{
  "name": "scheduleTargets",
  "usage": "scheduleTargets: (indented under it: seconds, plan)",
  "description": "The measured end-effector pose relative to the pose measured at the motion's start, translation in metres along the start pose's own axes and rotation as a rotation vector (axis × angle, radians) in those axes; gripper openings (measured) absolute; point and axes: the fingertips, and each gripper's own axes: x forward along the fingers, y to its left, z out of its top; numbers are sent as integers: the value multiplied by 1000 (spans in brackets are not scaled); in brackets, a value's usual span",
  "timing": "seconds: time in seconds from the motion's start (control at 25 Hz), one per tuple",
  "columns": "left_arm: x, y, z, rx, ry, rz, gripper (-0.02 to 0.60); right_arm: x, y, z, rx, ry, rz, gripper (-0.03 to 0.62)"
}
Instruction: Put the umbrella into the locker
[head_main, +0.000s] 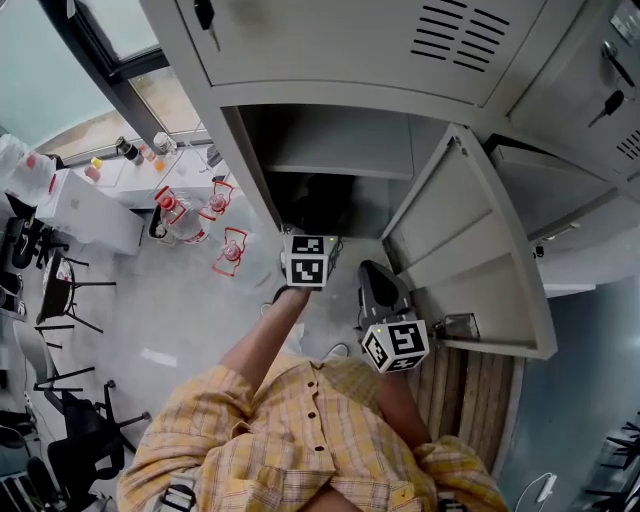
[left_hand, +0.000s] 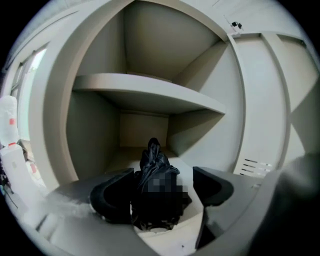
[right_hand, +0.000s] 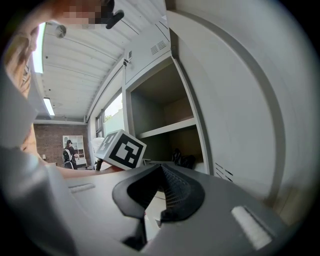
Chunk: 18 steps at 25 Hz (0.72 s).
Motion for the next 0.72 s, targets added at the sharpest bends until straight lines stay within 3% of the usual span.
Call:
scheduleTargets:
  seconds: [0.2,0.44,0.64,0.72]
  plan:
    - [-31,-3,1,-19,-43,-7,350,-6,3,9,-39,-8,17,-2]
    - [-73,-16,12,-30,-118,-32,248,-16,4,11,-55,-18,-1,-3]
    - [-106,-21,8,-5,-149,-10,119,-27,12,12,-62,-28,3,-3]
    - [-116,-25,7,2,-161,-11,95,-31,14,13,-62,-34,4,-3]
